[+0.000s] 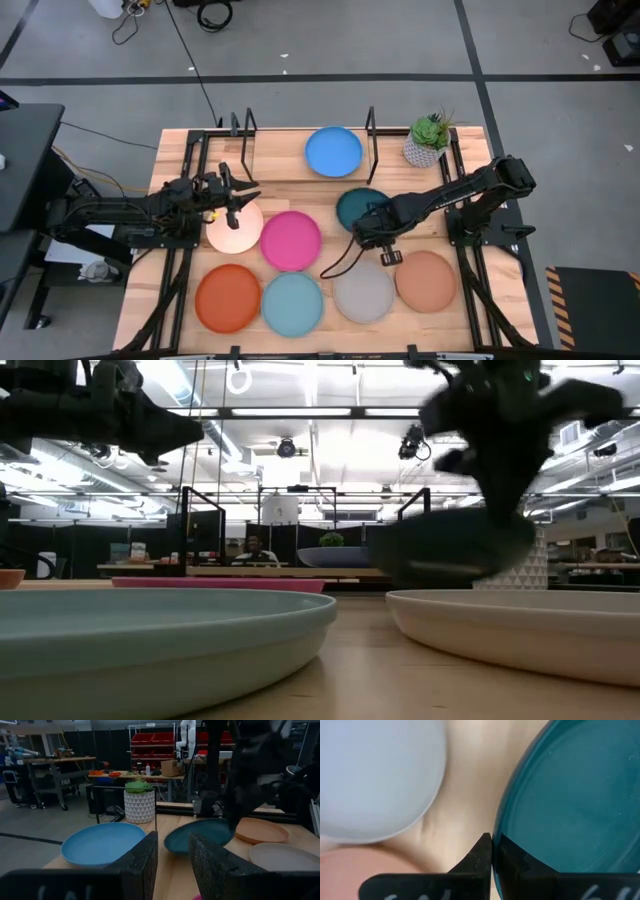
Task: Place and stack plates onto a shelf
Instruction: Stack the dark blue plate on top of the blue plate on the shelf
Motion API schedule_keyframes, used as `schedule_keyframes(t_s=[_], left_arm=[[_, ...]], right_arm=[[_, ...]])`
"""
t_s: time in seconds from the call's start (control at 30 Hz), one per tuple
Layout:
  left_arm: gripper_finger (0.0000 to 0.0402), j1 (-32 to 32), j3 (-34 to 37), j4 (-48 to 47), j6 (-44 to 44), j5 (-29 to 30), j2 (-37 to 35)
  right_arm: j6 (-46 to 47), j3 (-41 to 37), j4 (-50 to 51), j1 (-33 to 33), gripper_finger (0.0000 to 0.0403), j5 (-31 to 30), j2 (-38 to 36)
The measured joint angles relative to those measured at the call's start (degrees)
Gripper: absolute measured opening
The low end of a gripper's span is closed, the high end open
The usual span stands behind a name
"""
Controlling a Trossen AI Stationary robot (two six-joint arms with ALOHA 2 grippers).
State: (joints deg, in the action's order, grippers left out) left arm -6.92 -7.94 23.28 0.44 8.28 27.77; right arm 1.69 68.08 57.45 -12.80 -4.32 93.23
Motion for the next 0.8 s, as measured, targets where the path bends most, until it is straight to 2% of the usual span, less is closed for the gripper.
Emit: schedule_keyframes(t_s=[0.2,0.43,0.6,0.8], left_arm=[[0.0117,0.0,0.0,-1.1,-0.23,0.01,0.04],[0.0117,0.04,0.0,-1.58,-2.9,-0.01,0.02],[0.0117,0.04,0.0,-4.43,-6.2,0.0,0.04],[0.0117,0.04,0.0,-5.23,-7.73,-0.01,0.04]], right_arm=[[-9.36,4.4,-1.45,0.37,0.0019,-7.09,0.0],[-29.67,5.02,-7.96,3.92,0.0019,-15.85,0.0],[-37.31,5.02,-12.03,10.45,0.0022,-14.12,0.01],[-41.55,5.04,-17.69,20.39,0.0022,-7.15,0.82]])
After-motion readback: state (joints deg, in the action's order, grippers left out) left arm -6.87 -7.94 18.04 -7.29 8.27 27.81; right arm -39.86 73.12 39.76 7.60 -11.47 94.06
